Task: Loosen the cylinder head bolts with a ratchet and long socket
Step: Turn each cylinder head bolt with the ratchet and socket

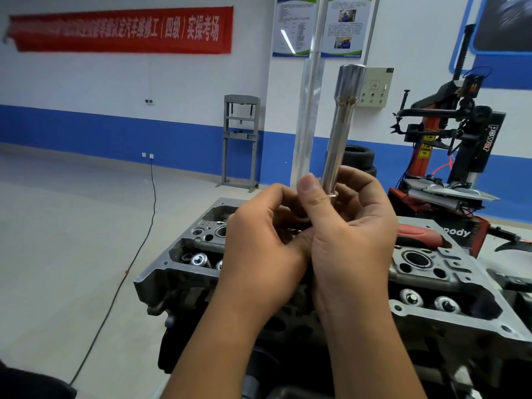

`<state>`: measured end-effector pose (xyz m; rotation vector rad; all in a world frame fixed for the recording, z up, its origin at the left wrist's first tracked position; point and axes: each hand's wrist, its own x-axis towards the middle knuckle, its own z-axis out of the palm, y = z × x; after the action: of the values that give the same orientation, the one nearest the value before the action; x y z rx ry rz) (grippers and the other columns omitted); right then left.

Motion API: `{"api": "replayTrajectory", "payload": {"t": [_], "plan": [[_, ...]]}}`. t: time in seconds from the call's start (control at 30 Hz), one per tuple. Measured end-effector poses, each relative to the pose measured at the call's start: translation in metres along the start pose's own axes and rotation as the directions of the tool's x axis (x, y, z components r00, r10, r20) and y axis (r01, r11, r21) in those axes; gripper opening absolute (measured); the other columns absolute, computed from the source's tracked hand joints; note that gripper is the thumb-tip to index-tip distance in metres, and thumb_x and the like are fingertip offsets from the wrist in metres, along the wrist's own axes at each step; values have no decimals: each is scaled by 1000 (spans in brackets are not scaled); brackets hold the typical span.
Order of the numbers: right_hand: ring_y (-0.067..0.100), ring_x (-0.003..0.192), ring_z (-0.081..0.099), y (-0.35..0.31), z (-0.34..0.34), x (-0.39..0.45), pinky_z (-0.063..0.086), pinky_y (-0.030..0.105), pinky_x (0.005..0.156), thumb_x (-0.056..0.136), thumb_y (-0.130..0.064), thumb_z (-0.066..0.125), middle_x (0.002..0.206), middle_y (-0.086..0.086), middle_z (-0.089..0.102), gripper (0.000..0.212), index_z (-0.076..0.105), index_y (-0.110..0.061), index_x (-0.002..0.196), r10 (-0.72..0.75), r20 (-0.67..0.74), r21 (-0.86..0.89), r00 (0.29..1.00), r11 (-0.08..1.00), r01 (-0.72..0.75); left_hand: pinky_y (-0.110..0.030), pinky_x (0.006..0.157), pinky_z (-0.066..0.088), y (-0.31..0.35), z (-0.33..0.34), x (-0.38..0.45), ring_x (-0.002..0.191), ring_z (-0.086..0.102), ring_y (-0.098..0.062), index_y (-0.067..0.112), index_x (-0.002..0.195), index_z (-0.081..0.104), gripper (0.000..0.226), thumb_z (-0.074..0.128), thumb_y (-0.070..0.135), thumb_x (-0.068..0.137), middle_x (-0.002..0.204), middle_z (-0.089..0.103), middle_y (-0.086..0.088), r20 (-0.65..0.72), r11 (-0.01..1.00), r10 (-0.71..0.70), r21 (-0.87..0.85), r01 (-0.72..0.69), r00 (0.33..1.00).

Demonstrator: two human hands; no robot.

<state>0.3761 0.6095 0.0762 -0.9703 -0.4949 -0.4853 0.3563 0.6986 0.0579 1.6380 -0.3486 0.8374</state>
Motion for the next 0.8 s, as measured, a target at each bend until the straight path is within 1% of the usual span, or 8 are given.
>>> {"api": "replayTrajectory", "payload": {"t": [0.1, 0.2, 0.33, 0.47, 0.53, 0.63, 0.7, 0.8], "plan": [[18, 68, 71, 1, -1, 1, 58, 27, 64, 77, -9, 89, 75, 0, 72, 27, 68, -20, 89, -67, -94, -55, 993, 997, 62, -48, 70, 63, 0, 0, -1, 78, 74, -27, 20, 93, 70, 19, 84, 10, 84, 85, 77, 2, -24, 1000, 14, 21, -13, 1000], [22, 73, 75, 1, -3, 1, 63, 38, 68, 83, -9, 84, 80, 4, 75, 20, 70, -19, 91, -51, -63, -36, 997, 998, 49, -49, 72, 64, 3, -1, -1, 82, 76, -30, 28, 105, 68, 20, 76, 25, 87, 92, 80, 4, 60, 999, -16, -35, 18, 998], [24, 92, 77, 0, -2, 0, 62, 50, 87, 94, -13, 72, 92, 9, 79, 6, 70, -19, 94, 24, 19, 12, 1000, 1000, -24, -32, 66, 64, 4, -4, 1, 80, 78, -16, 28, 116, 65, 22, 67, 13, 100, 93, 81, -2, 114, 986, -41, -154, 58, 993], [12, 74, 74, -1, 1, -2, 60, 26, 66, 86, -17, 82, 83, -1, 76, 15, 70, -17, 94, -74, -1, -64, 997, 995, 74, -53, 71, 64, 4, -1, -1, 82, 76, -34, 30, 111, 70, 20, 72, 23, 91, 92, 81, 1, 55, 994, -6, -107, 11, 998], [10, 72, 73, 0, 1, -2, 58, 22, 64, 89, -14, 79, 82, -2, 75, 10, 71, -15, 94, -109, -28, -74, 994, 992, 107, -56, 69, 63, 4, 2, -3, 79, 73, -40, 34, 105, 69, 21, 75, 29, 86, 91, 80, 3, 16, 998, -16, -67, 17, 1000], [19, 82, 77, 1, 0, -2, 64, 39, 70, 97, -16, 69, 89, 6, 78, 5, 71, -19, 100, -51, -7, -27, 999, 998, 50, -42, 71, 66, 1, 2, -1, 82, 77, -25, 36, 108, 70, 22, 77, 29, 88, 96, 79, 7, 22, 999, -17, -51, 18, 1000], [23, 90, 78, 1, -1, -1, 63, 52, 79, 100, -17, 65, 93, 10, 79, 7, 68, -21, 104, -13, 22, 12, 1000, 1000, 13, -31, 81, 64, 0, 0, 2, 96, 77, -14, 29, 115, 71, 22, 70, 22, 93, 103, 80, 7, 83, 993, -4, -118, 14, 997], [18, 83, 77, 1, -1, -1, 62, 38, 72, 92, -25, 74, 88, 5, 78, 12, 68, -16, 98, -51, 38, -15, 998, 999, 52, -34, 84, 64, 1, -2, 3, 98, 77, -13, 22, 114, 74, 20, 69, 16, 96, 103, 80, 6, 91, 993, 21, -120, -10, 996]]}}
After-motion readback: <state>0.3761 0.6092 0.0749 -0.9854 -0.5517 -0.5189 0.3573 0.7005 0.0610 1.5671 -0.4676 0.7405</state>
